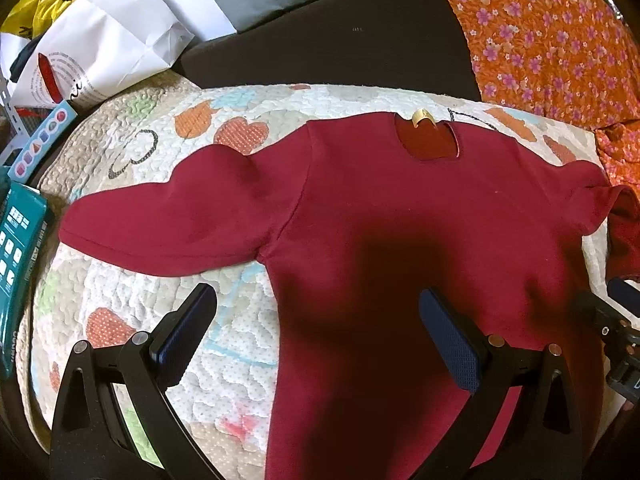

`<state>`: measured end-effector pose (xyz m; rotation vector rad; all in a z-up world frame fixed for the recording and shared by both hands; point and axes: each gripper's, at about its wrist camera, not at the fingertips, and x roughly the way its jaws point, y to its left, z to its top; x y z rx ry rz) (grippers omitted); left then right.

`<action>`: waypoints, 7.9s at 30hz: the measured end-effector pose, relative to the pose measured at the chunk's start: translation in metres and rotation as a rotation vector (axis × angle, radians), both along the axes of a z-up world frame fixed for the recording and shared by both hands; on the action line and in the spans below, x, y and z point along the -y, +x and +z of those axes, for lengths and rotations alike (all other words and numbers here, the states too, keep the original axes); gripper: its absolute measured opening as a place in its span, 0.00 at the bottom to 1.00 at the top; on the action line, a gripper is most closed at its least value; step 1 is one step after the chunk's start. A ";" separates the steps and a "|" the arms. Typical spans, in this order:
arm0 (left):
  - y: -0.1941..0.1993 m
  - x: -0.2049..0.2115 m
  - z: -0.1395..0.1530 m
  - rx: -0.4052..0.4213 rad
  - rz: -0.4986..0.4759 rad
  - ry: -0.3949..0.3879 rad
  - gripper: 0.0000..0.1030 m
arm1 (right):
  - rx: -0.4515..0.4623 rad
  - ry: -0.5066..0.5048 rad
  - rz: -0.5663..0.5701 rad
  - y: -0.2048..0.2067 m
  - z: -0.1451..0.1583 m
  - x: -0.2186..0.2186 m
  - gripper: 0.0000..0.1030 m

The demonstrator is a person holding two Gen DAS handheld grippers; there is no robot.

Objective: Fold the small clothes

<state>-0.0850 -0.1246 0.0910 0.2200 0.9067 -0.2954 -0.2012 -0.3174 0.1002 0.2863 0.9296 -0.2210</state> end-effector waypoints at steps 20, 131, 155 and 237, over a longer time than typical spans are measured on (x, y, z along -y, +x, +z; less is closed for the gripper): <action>0.011 -0.005 -0.010 -0.029 0.036 0.013 0.99 | -0.031 0.038 0.013 0.018 -0.016 -0.008 0.82; 0.078 -0.086 0.009 -0.137 0.266 -0.263 0.53 | 0.171 -0.157 0.088 0.092 0.013 0.038 0.04; 0.115 -0.051 -0.063 -0.255 0.259 -0.106 0.55 | 0.047 -0.016 0.254 0.137 -0.031 0.024 0.18; 0.084 0.014 -0.039 -0.279 0.153 -0.146 0.55 | -0.093 -0.067 -0.544 -0.178 -0.064 0.346 0.10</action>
